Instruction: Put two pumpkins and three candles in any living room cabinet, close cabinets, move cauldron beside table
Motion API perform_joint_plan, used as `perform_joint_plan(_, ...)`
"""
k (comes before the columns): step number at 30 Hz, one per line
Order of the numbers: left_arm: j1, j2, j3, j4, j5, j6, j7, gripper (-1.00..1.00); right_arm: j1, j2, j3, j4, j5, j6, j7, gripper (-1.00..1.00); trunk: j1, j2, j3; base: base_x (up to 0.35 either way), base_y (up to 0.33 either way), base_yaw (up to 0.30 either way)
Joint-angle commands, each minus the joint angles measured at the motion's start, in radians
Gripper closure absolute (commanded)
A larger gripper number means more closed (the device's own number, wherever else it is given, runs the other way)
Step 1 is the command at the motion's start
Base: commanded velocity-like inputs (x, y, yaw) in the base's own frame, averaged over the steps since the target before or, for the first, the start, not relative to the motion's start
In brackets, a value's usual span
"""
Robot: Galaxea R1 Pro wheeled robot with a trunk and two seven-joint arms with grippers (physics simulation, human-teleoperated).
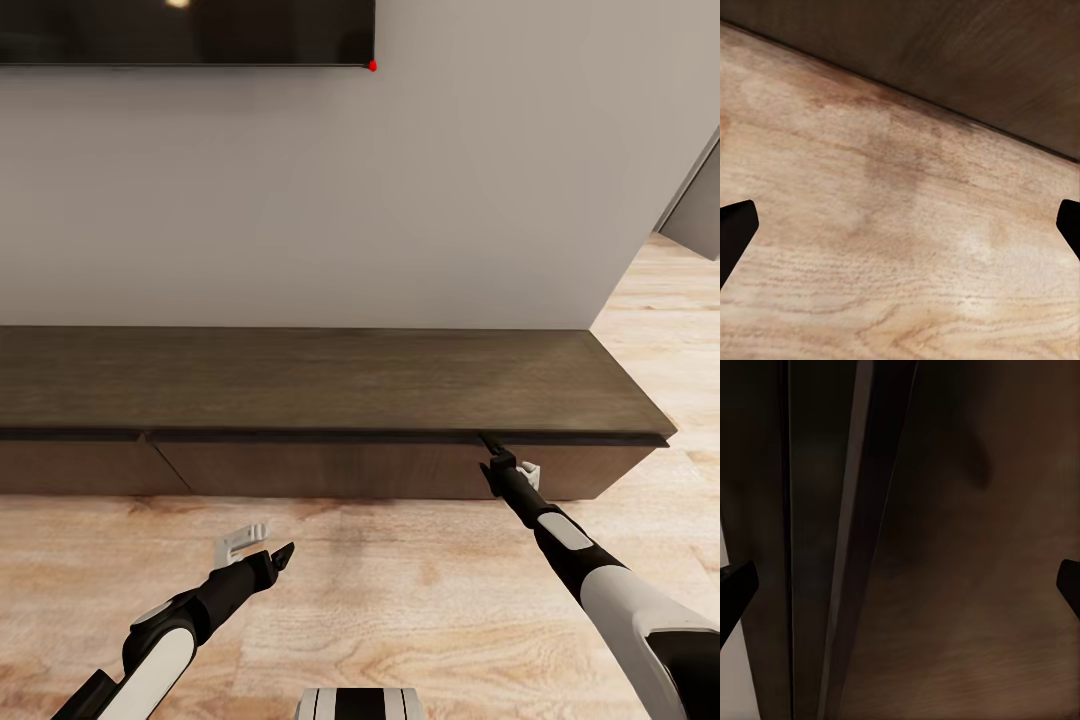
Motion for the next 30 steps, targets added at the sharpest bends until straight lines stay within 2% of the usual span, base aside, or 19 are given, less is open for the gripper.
perform_joint_plan(1,-0.001,0.001,-0.002,-0.002,0.009,0.0,0.009,-1.0,-0.001,-0.001,0.007,0.001,-0.01,0.003,0.003,-1.0,0.0,0.0,-0.001,0.0,0.0,0.0)
perform_joint_plan(30,-0.001,0.001,-0.009,-0.002,0.009,0.0,0.008,-1.0,-0.001,-0.001,0.007,0.001,-0.01,0.003,0.003,-1.0,0.0,0.0,-0.001,0.006,0.0,0.0)
